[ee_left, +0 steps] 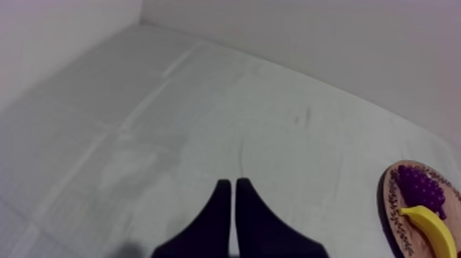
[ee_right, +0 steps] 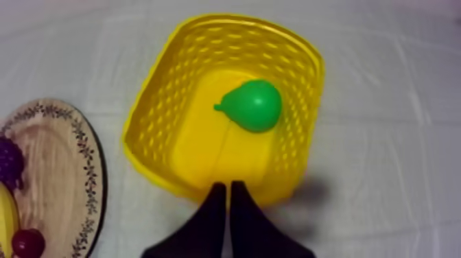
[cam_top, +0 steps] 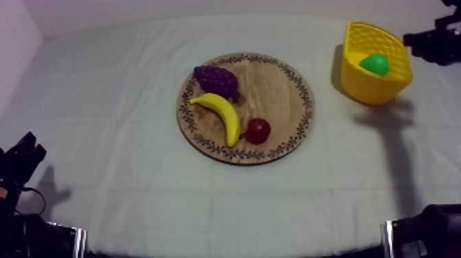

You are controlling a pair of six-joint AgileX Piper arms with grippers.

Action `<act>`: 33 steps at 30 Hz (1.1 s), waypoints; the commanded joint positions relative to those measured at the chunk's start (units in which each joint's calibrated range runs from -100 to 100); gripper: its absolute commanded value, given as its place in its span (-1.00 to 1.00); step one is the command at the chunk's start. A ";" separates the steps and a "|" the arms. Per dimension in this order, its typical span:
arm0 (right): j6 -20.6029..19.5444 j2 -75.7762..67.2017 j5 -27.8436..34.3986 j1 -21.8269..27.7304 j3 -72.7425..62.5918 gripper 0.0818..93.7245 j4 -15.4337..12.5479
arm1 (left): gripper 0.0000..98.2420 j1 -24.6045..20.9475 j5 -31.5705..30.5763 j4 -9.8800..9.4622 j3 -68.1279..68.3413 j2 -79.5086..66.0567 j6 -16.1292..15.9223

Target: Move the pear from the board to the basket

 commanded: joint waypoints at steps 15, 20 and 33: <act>-4.67 -64.20 4.71 -3.41 36.32 -0.99 2.72 | -1.00 -0.01 0.00 0.00 0.02 -0.04 -0.01; -6.33 -66.81 4.14 -3.66 39.10 -0.99 3.02 | -1.00 -0.01 0.00 0.00 0.02 -0.04 0.00; -2.57 -67.42 -2.32 -3.87 50.75 -0.99 0.99 | -1.00 -0.01 0.00 0.00 0.02 -0.04 0.01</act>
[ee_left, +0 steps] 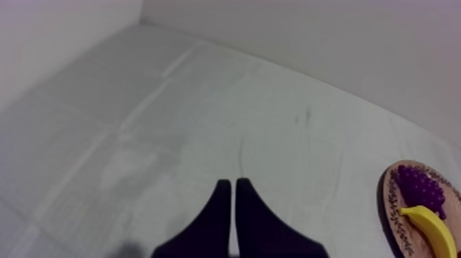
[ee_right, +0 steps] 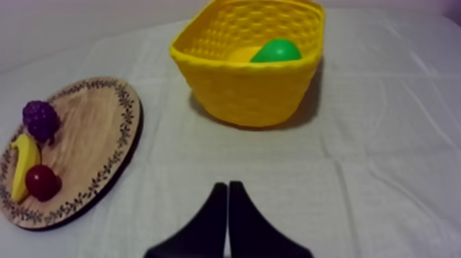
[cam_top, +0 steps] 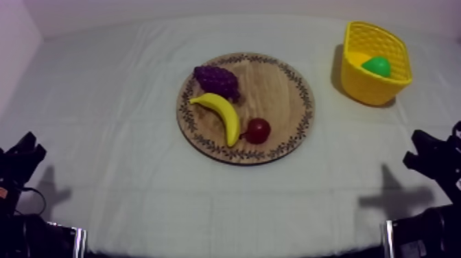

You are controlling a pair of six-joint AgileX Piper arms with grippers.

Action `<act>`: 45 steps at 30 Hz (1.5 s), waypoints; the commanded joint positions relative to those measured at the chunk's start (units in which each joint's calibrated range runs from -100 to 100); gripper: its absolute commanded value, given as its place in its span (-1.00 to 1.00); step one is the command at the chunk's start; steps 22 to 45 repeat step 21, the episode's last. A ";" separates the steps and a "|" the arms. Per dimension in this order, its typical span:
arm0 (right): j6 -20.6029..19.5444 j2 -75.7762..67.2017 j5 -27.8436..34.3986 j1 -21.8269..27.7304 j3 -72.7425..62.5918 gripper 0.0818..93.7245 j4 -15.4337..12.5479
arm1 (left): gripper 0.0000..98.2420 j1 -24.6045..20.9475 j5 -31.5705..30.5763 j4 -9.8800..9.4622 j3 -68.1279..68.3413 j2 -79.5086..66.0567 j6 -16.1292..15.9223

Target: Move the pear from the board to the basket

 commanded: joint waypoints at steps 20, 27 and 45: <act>9.51 -0.03 -4.45 -1.35 1.13 -0.99 -0.73 | -1.00 -0.01 0.00 0.00 0.02 -0.04 0.00; 9.51 -0.03 -4.45 -1.35 1.13 -0.99 -0.73 | -1.00 -0.01 0.00 0.00 0.02 -0.04 0.00; 9.51 -0.03 -4.45 -1.35 1.13 -0.99 -0.73 | -1.00 -0.01 0.00 0.00 0.02 -0.04 0.00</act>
